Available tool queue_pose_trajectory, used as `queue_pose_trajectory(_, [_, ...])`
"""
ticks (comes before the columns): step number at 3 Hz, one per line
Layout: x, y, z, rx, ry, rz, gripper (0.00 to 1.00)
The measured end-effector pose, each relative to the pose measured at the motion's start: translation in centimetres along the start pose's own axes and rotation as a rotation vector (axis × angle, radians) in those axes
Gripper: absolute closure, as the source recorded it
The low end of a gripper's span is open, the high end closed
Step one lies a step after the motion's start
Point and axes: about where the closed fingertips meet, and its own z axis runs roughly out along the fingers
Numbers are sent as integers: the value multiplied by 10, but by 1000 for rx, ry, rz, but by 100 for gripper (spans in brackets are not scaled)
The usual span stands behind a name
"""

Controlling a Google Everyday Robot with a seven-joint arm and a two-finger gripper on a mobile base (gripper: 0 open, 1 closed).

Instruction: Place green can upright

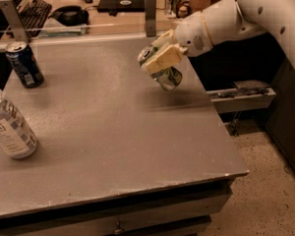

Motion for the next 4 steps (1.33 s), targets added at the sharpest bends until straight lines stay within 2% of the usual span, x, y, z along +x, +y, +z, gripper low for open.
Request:
queue_pose_trajectory(1, [-4, 8, -12, -12, -213, 16, 100])
queue_pose_trajectory(2, [-4, 17, -19, -14, -371, 15, 100])
queue_pose_trajectory(3, [-1, 26, -20, -9, -495, 4, 100])
queue_pose_trajectory(4, [4, 33, -16, -7, -570, -2, 100])
